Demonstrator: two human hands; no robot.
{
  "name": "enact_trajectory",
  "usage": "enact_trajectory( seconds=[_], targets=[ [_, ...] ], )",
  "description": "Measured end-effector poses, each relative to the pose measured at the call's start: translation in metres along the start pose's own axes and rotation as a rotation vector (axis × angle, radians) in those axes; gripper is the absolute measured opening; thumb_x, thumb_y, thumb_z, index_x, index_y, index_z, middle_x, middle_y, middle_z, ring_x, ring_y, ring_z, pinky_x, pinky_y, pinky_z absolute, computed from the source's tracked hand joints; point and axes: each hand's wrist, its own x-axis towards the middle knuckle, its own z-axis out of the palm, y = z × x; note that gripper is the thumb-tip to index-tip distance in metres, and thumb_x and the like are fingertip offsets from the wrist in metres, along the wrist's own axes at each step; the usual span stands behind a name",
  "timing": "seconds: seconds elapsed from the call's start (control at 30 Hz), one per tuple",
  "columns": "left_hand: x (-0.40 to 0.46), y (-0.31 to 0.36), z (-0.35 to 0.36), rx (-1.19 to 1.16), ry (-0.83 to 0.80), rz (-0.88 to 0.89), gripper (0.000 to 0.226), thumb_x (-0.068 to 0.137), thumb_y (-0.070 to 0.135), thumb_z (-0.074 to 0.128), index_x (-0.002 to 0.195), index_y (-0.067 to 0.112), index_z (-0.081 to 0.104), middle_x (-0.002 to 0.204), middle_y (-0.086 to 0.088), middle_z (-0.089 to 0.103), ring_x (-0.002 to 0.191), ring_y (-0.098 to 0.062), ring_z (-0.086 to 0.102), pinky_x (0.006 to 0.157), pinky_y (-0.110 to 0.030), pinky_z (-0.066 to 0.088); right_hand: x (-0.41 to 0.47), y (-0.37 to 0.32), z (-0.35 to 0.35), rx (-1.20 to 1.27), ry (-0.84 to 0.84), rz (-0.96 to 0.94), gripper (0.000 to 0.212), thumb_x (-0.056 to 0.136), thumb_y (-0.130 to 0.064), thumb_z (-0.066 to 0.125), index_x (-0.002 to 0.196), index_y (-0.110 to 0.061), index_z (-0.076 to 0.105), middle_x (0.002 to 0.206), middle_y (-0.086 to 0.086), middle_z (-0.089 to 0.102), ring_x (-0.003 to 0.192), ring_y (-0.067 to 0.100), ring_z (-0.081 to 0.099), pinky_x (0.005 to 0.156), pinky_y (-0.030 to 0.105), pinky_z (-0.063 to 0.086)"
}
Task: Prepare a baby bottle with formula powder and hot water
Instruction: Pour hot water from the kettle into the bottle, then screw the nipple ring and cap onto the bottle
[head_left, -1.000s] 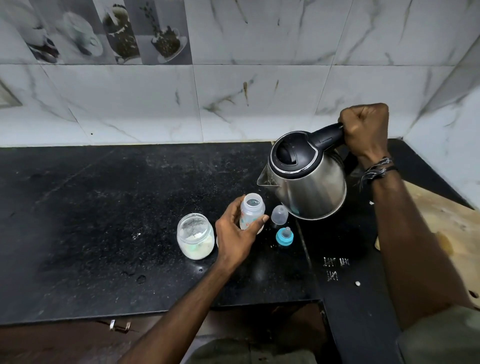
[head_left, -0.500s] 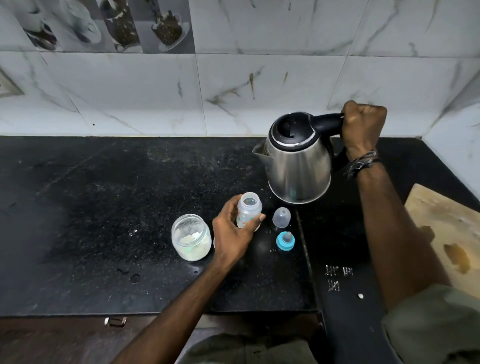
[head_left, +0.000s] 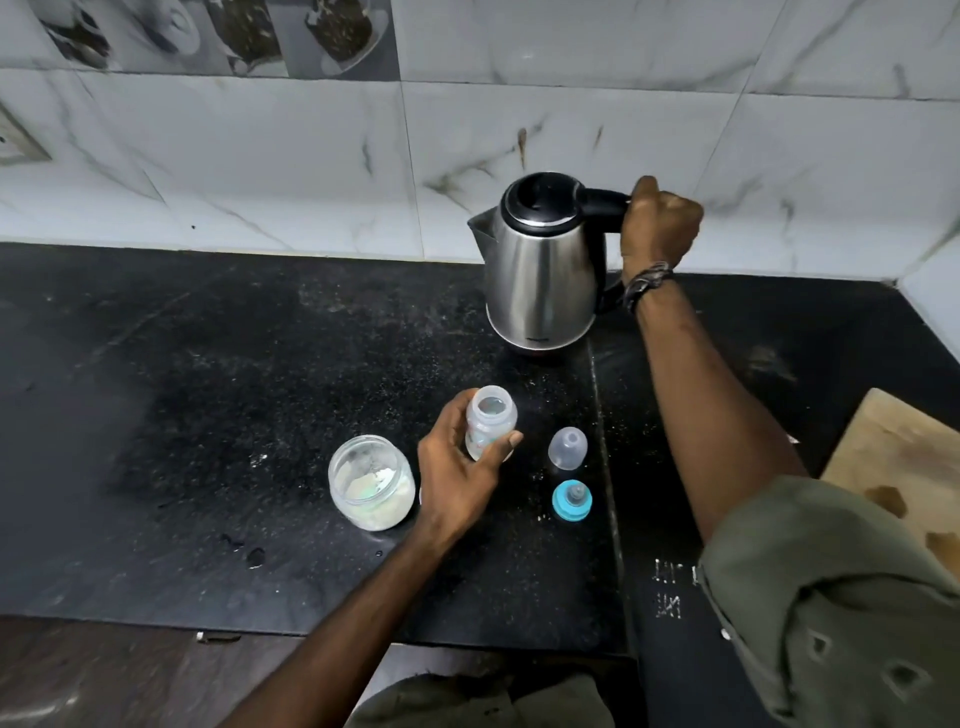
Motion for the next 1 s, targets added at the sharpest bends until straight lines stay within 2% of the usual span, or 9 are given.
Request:
enact_trajectory(
  seconds=[0.13, 0.23, 0.47, 0.57, 0.73, 0.87, 1.0],
  targets=[
    [-0.001, 0.002, 0.014, 0.0, -0.021, -0.008, 0.055, 0.078, 0.029, 0.085, 0.127, 0.017, 0.064, 0.116, 0.01, 0.074, 0.11, -0.015, 0.071, 0.095, -0.034, 0.057, 0.015, 0.007, 0.013, -0.007, 0.025, 0.059, 0.044, 0.072, -0.034, 0.057, 0.04, -0.01, 0.039, 0.043, 0.0, 0.034, 0.045, 0.02, 0.039, 0.046, 0.026, 0.029],
    [0.001, 0.0, 0.018, 0.003, -0.027, -0.018, 0.054, 0.079, 0.022, 0.086, 0.128, 0.015, 0.063, 0.117, 0.009, 0.074, 0.11, -0.015, 0.071, 0.096, -0.035, 0.057, 0.018, 0.016, 0.028, -0.015, 0.014, 0.11, 0.045, 0.075, -0.033, 0.058, 0.041, -0.011, 0.039, 0.043, -0.002, 0.037, 0.044, 0.02, 0.04, 0.045, 0.026, 0.03],
    [0.002, 0.0, 0.019, 0.009, -0.012, -0.043, 0.055, 0.079, 0.016, 0.084, 0.129, 0.008, 0.062, 0.119, 0.003, 0.074, 0.111, -0.01, 0.07, 0.096, -0.025, 0.054, 0.022, 0.033, 0.055, -0.046, -0.012, 0.181, 0.045, 0.079, -0.032, 0.059, 0.044, -0.01, 0.042, 0.044, -0.002, 0.043, 0.047, 0.021, 0.045, 0.045, 0.023, 0.032],
    [0.0, -0.001, 0.02, 0.002, -0.011, -0.064, 0.055, 0.079, 0.013, 0.083, 0.129, 0.012, 0.061, 0.119, 0.004, 0.073, 0.111, -0.008, 0.07, 0.095, -0.023, 0.053, 0.025, 0.038, 0.06, -0.048, -0.015, 0.202, 0.044, 0.078, -0.032, 0.059, 0.044, -0.01, 0.042, 0.046, -0.001, 0.045, 0.049, 0.022, 0.047, 0.047, 0.024, 0.033],
    [0.001, -0.004, 0.021, 0.007, -0.005, -0.075, 0.059, 0.079, 0.015, 0.084, 0.132, 0.008, 0.06, 0.121, 0.001, 0.073, 0.112, -0.013, 0.07, 0.096, -0.029, 0.055, 0.029, 0.043, 0.067, -0.044, -0.047, 0.233, 0.043, 0.08, -0.034, 0.058, 0.046, -0.011, 0.044, 0.047, -0.002, 0.049, 0.047, 0.018, 0.048, 0.046, 0.024, 0.034],
    [-0.001, -0.003, 0.023, 0.012, -0.003, -0.084, 0.058, 0.078, 0.014, 0.083, 0.131, 0.008, 0.06, 0.12, 0.006, 0.073, 0.111, -0.011, 0.07, 0.096, -0.025, 0.053, 0.032, 0.048, 0.069, -0.04, -0.06, 0.244, 0.043, 0.08, -0.032, 0.058, 0.046, -0.012, 0.041, 0.046, -0.003, 0.045, 0.046, 0.017, 0.045, 0.046, 0.024, 0.033],
    [0.001, -0.006, 0.021, 0.029, 0.004, -0.082, 0.058, 0.078, 0.014, 0.084, 0.13, 0.008, 0.061, 0.119, 0.007, 0.073, 0.112, -0.01, 0.069, 0.098, -0.027, 0.053, 0.03, 0.047, 0.072, -0.036, -0.099, 0.251, 0.04, 0.078, -0.032, 0.055, 0.046, -0.012, 0.041, 0.046, -0.003, 0.043, 0.05, 0.023, 0.048, 0.049, 0.027, 0.037]
  ],
)
